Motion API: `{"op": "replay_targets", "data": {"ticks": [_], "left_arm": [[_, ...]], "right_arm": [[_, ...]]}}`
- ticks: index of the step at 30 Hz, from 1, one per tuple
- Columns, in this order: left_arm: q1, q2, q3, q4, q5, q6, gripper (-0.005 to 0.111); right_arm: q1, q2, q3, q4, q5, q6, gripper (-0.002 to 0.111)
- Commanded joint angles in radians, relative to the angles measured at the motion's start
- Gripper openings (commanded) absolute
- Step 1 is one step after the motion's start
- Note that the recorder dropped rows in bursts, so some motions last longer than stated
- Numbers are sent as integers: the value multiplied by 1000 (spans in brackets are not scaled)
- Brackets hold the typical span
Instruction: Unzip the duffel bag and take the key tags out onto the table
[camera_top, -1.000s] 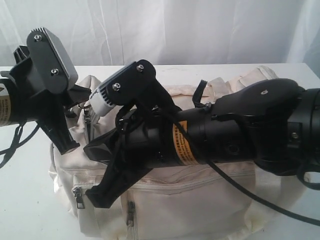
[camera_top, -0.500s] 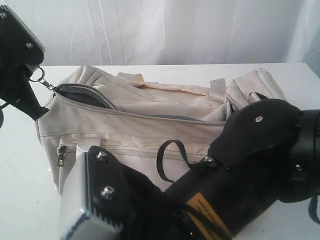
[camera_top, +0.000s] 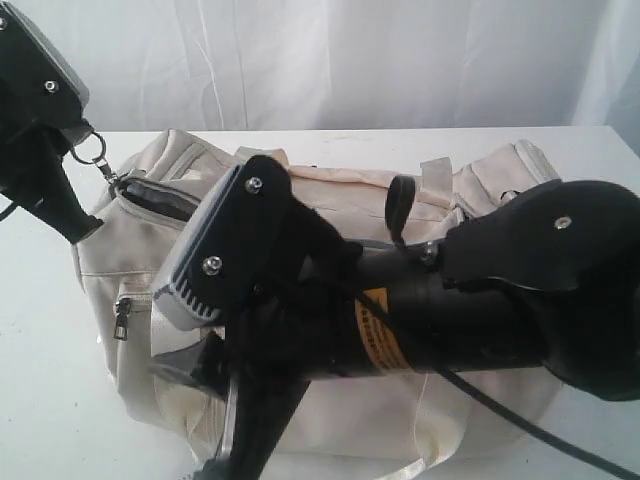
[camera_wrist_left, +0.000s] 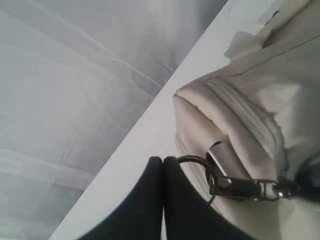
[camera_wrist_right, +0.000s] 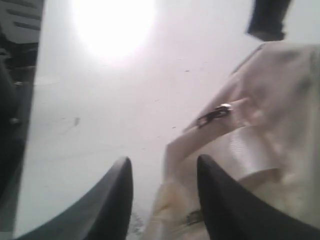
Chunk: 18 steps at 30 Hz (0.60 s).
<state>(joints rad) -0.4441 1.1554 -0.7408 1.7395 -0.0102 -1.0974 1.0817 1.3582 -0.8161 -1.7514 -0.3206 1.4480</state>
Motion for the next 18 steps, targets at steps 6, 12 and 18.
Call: {"op": "replay_targets", "data": {"ticks": [6, 12, 18], "left_arm": [[6, -137, 60, 5, -157, -13, 0], [6, -190, 67, 5, -130, -56, 0], [6, -190, 69, 5, 10, -149, 0]], "right_arm": [[4, -14, -27, 7, 196, -190, 48], [4, 28, -72, 7, 202, -190, 48], [4, 131, -143, 7, 206, -196, 51]]}}
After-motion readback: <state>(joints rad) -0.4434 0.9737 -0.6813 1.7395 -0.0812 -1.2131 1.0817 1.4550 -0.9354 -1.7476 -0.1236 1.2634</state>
